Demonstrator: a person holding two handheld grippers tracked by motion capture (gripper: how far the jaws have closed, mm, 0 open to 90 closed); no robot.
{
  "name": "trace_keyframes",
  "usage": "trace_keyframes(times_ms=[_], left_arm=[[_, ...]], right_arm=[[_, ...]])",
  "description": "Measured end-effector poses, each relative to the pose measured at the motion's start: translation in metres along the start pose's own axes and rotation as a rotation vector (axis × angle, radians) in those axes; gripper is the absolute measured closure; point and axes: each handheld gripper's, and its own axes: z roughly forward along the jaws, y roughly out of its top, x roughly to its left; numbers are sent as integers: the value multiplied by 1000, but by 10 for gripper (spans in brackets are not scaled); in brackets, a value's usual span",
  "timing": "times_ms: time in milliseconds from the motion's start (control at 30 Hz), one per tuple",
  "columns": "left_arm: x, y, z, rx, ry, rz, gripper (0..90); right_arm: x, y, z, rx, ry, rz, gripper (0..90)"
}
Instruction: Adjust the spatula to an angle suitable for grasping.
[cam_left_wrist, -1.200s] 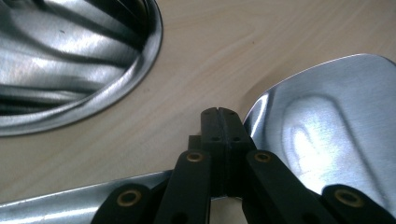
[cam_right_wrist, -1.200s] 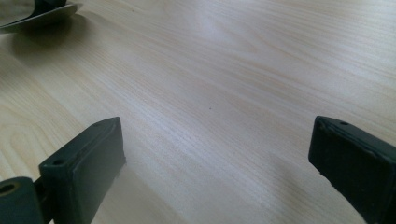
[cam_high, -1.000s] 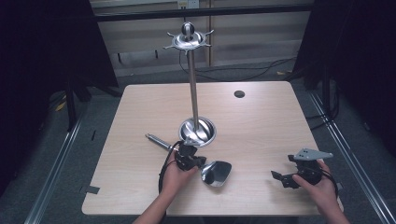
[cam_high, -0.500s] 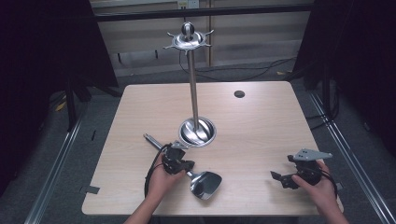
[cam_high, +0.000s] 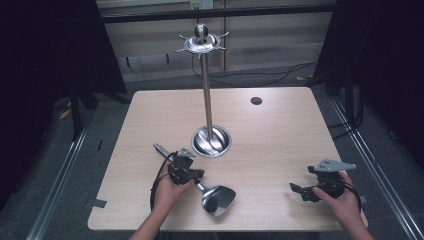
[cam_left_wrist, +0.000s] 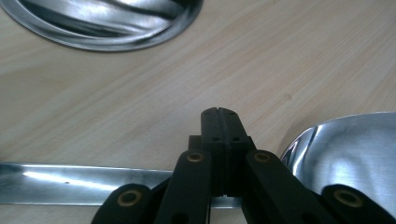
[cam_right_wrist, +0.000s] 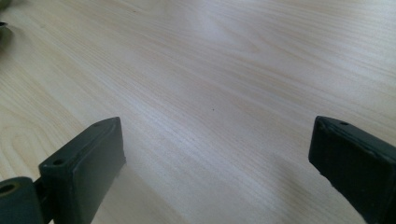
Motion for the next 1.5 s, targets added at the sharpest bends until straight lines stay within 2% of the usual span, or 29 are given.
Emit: trace_keyframes(times_ms=[67,200,233,367,400,433,533,633,667,733,800,900,1000,1167,1267,1333,1367,1500], left_arm=[[5,-2,-5,-23,20,-34,900],[18,-10,-13,-27,65,-73,900],[21,-11,-16,-22,71,-66,900],[30,-16,-25,-25,106,-87,900],[33,-17,-27,-25,109,-103,900],[36,-18,-28,-33,118,-117,900],[43,-23,-28,-18,144,-142,900],[47,-25,-25,-21,157,-159,900],[50,-25,-25,-11,165,-153,900],[52,-23,-24,-26,182,-167,900],[54,-22,-22,-44,183,-190,900],[57,-19,-19,-46,184,-207,900],[56,-13,-13,-48,186,-210,900],[56,-2,-4,-20,205,-211,900],[56,2,1,-10,208,-224,900],[55,4,2,-14,212,-247,896],[56,4,2,-12,218,-244,876],[56,6,0,-10,204,-331,807]], right_arm=[[0,0,0,1,1,-3,33],[1,1,-1,-6,1,-4,33],[1,1,-1,-4,0,-2,33],[1,1,0,-4,2,2,33],[1,1,0,-4,0,1,33],[1,1,-1,-5,-1,-2,34],[1,1,-1,-2,-2,-3,34],[1,0,0,0,0,-4,33],[1,1,-1,-1,-1,-2,34],[0,1,-1,-5,-2,-6,34],[0,1,-1,-3,-1,-5,34],[-1,0,-1,-1,-4,-5,34],[0,0,0,1,-2,1,34],[0,0,-1,1,-1,-5,34],[0,0,-1,1,-1,-6,34],[0,0,-1,-2,-1,-8,34],[0,1,-1,-3,0,-8,34],[1,2,0,-7,6,-7,34]])
